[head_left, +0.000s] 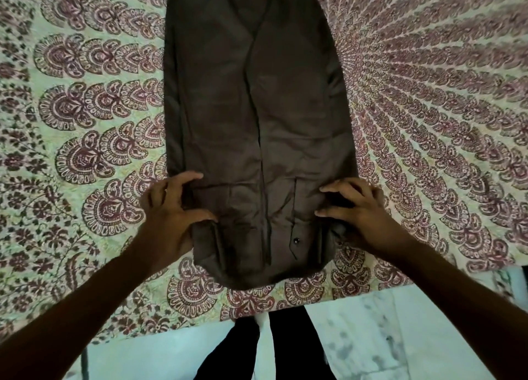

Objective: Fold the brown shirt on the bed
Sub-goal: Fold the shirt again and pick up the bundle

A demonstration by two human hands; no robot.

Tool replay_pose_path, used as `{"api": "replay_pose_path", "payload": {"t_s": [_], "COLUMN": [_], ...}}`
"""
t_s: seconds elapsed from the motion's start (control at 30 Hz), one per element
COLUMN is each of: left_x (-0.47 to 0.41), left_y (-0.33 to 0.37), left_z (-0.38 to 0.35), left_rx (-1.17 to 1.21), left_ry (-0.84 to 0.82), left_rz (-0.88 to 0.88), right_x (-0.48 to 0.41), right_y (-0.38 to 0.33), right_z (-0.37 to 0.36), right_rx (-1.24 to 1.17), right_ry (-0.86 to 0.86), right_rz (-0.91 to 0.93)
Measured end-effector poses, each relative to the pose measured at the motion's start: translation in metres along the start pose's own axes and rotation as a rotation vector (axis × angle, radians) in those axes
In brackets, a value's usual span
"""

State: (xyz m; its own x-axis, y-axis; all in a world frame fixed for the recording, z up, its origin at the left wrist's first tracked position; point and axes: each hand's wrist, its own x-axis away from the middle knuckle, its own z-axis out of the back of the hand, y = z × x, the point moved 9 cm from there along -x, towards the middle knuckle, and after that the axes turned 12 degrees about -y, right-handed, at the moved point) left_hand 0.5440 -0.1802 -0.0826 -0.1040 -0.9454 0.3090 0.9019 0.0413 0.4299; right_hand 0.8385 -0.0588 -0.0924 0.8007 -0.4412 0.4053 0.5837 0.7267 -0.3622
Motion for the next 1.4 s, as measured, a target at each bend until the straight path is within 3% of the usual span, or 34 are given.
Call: {"api": "replay_pose_path", "payload": {"t_s": [0.07,0.17,0.33,0.47,0.6,0.7,0.83,0.93,1.0,1.07,1.17,1.27,1.4], "left_x": [-0.017,-0.042,-0.082,-0.107,-0.111,-0.111,-0.116,-0.117,-0.134,-0.157,-0.181,-0.193,-0.195], "left_y": [-0.005,-0.009,-0.056,-0.092,-0.114,-0.117,-0.105,-0.076,-0.049,-0.031,-0.038,-0.053,-0.063], "left_z": [0.014,0.051,0.072,0.069,0.068,0.071,0.083,0.102,0.104,0.087,0.061,0.049,0.045], "left_rx": [0.169,0.671,0.951,1.040,0.865,0.758,0.417,0.101,-0.009,-0.109,-0.182,-0.220,-0.225], "left_ry": [0.036,0.092,0.287,0.388,0.380,0.420,0.465,0.546,0.496,0.316,0.112,0.056,0.049], "left_rz": [0.010,-0.043,0.479,0.749,0.917,0.946,0.915,0.829,0.585,0.368,0.327,0.363,0.428], "right_x": [-0.004,-0.015,-0.074,-0.145,-0.161,-0.151,-0.144,-0.142,-0.147,-0.168,-0.207,-0.234,-0.234], "right_y": [0.006,0.026,0.074,0.117,0.133,0.134,0.139,0.115,0.076,0.030,-0.016,-0.005,0.033], "right_z": [0.021,0.056,0.111,0.126,0.120,0.117,0.120,0.143,0.158,0.150,0.112,0.084,0.086], "right_rx": [-0.142,-0.369,-0.802,-0.758,-0.711,-0.723,-0.742,-0.405,-0.141,-0.075,-0.052,0.016,0.154], "right_ry": [0.099,0.224,0.271,0.303,0.352,0.482,0.583,0.632,0.672,0.597,0.378,0.176,0.124], "right_rz": [-0.051,-0.112,-0.249,-0.403,-0.567,-0.614,-0.722,-0.784,-0.676,-0.424,-0.152,-0.197,-0.243]}}
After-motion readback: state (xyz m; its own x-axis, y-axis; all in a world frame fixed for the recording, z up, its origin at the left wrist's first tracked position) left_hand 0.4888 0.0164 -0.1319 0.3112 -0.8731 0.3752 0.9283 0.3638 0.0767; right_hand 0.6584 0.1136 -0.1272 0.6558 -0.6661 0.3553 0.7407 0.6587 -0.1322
